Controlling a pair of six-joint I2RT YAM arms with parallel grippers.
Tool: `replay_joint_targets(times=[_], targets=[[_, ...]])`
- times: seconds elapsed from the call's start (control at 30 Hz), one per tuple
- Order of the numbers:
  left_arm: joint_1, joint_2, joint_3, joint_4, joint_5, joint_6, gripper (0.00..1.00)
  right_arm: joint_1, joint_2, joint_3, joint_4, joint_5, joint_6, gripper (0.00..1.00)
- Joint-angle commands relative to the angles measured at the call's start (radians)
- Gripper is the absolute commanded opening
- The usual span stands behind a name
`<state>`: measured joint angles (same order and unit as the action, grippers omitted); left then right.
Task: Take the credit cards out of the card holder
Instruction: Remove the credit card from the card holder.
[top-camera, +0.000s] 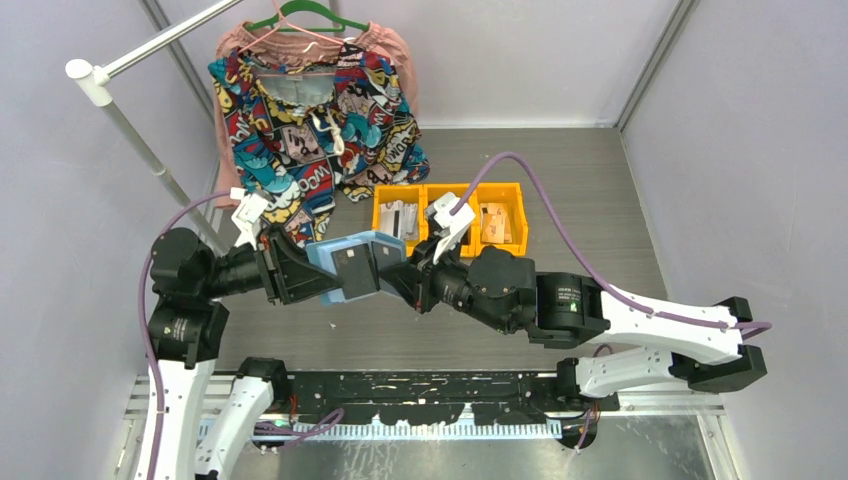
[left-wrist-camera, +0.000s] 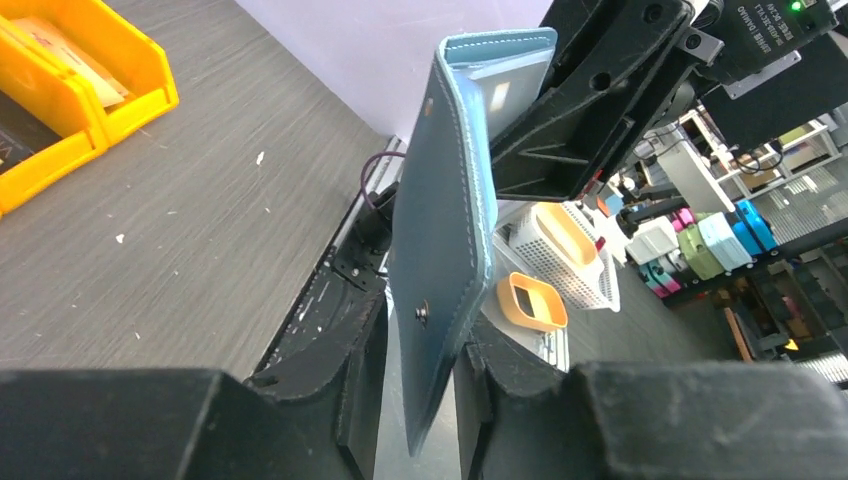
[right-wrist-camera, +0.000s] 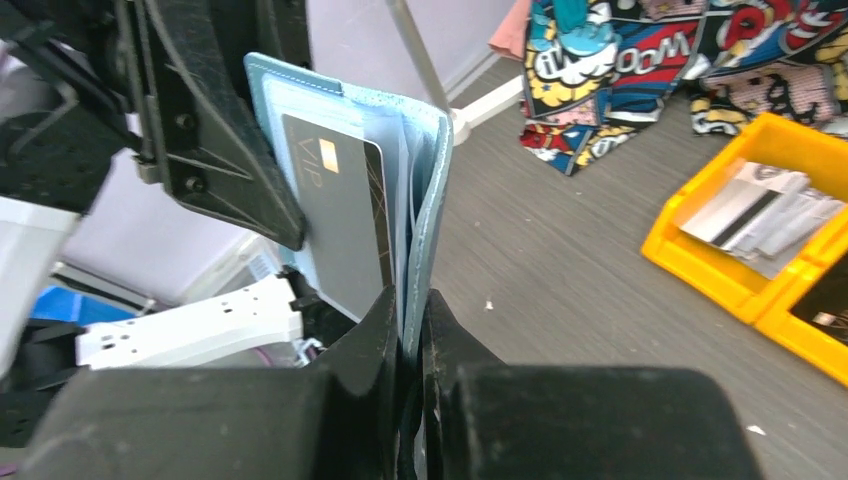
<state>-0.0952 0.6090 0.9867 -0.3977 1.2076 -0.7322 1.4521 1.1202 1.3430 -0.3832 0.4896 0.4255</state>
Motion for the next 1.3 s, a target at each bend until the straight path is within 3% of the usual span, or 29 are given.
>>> replay_joint_targets(times=[0.0,0.27,0.6,0.73,0.87,0.93,1.03,1.07,1.17,1.27], targets=[[0.002,0.002,-0.026,0.162,0.042,-0.141,0.31,-0.025,-0.018,-0.008,0.159,-0.143,0.069,0.01],[0.0,0.007,-0.032,0.197,0.035,-0.167,0.31,-0.05,0.003,-0.012,0.164,-0.173,0.093,0.01],[-0.001,0.002,-0.025,0.131,0.023,-0.114,0.33,-0.059,0.05,0.03,0.129,-0.157,0.093,0.01],[-0.003,0.006,0.009,-0.038,-0.046,0.049,0.23,-0.089,0.01,-0.022,0.163,-0.178,0.124,0.01],[-0.002,0.009,0.051,-0.188,-0.122,0.19,0.03,-0.154,-0.047,-0.107,0.219,-0.249,0.186,0.01],[-0.002,0.011,0.051,-0.195,-0.127,0.19,0.0,-0.193,-0.051,-0.133,0.235,-0.307,0.217,0.09],[-0.001,0.011,0.049,-0.181,-0.102,0.166,0.0,-0.25,-0.067,-0.163,0.224,-0.36,0.252,0.41],[-0.002,0.013,0.05,-0.182,-0.097,0.167,0.0,-0.283,-0.082,-0.173,0.209,-0.365,0.267,0.46],[-0.001,0.021,0.06,-0.236,-0.111,0.206,0.0,-0.372,-0.161,-0.18,0.174,-0.358,0.298,0.56],[-0.002,0.033,0.065,-0.285,-0.144,0.239,0.0,-0.385,-0.212,-0.139,0.128,-0.332,0.284,0.59]])
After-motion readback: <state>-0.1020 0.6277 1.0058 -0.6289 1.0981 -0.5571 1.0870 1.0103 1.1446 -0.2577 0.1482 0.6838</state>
